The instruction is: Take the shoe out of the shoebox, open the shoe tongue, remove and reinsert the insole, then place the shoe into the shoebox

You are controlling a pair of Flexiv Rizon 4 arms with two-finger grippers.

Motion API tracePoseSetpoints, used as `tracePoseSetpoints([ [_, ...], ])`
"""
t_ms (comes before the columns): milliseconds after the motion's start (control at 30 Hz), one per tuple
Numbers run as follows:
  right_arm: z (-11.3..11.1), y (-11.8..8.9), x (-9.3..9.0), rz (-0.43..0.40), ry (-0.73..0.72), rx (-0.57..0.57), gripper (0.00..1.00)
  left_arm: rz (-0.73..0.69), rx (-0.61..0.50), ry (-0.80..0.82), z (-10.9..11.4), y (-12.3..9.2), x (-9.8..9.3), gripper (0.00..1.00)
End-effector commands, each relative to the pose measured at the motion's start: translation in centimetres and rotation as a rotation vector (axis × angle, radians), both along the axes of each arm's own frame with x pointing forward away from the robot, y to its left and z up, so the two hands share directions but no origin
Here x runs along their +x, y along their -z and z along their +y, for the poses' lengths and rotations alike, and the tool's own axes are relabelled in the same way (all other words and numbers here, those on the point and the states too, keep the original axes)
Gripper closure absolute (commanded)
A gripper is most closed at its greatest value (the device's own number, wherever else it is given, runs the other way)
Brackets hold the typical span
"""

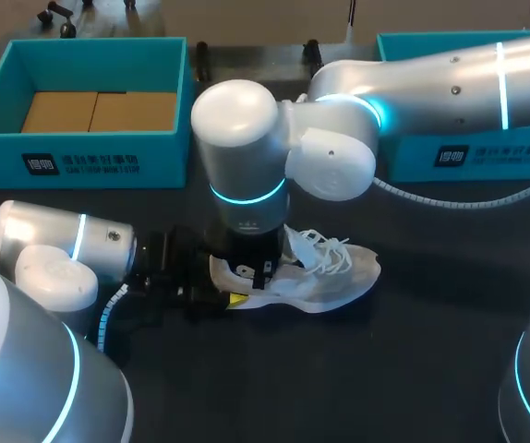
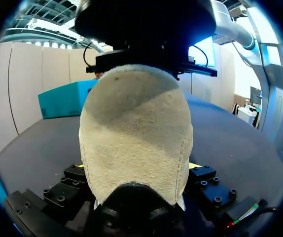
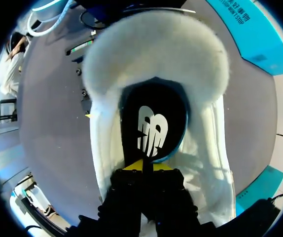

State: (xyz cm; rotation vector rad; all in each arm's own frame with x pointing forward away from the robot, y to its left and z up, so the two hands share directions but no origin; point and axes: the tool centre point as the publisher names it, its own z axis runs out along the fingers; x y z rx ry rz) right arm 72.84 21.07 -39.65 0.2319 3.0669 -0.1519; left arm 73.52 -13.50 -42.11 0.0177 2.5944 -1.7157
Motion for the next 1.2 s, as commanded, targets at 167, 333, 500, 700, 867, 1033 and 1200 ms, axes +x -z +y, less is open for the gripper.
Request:
tracePoseSetpoints([
  [167,-1.5,-3.2,-0.4,-0.04,0.005,0.012,1.0,0.0,0.006,-0.002,0.1,0.0,0.1,1.0],
  [333,-1.7,-5.0,0.1,-0.065,-0.007,0.052,1.0,0.0,0.006,-0.002,0.1,0.0,0.1,1.0],
  [500,-2.0,-7.1,0.8,-0.086,-0.025,0.068,1.0,0.0,0.006,-0.002,0.1,0.0,0.1,1.0],
  [700,-2.8,-8.7,1.3,-0.095,-0.042,0.048,1.0,0.0,0.006,-0.002,0.1,0.0,0.1,1.0],
  [867,-3.1,-9.6,1.6,-0.091,-0.064,0.063,1.0,0.0,0.006,-0.002,0.1,0.0,0.1,1.0],
  [1033,-2.5,-10.5,1.9,-0.107,-0.105,0.128,1.0,0.0,0.006,-0.002,0.1,0.0,0.1,1.0],
  [1200,-1.1,-10.8,2.1,-0.089,-0.2,0.226,1.0,0.0,0.006,-0.002,0.1,0.0,0.1,1.0],
])
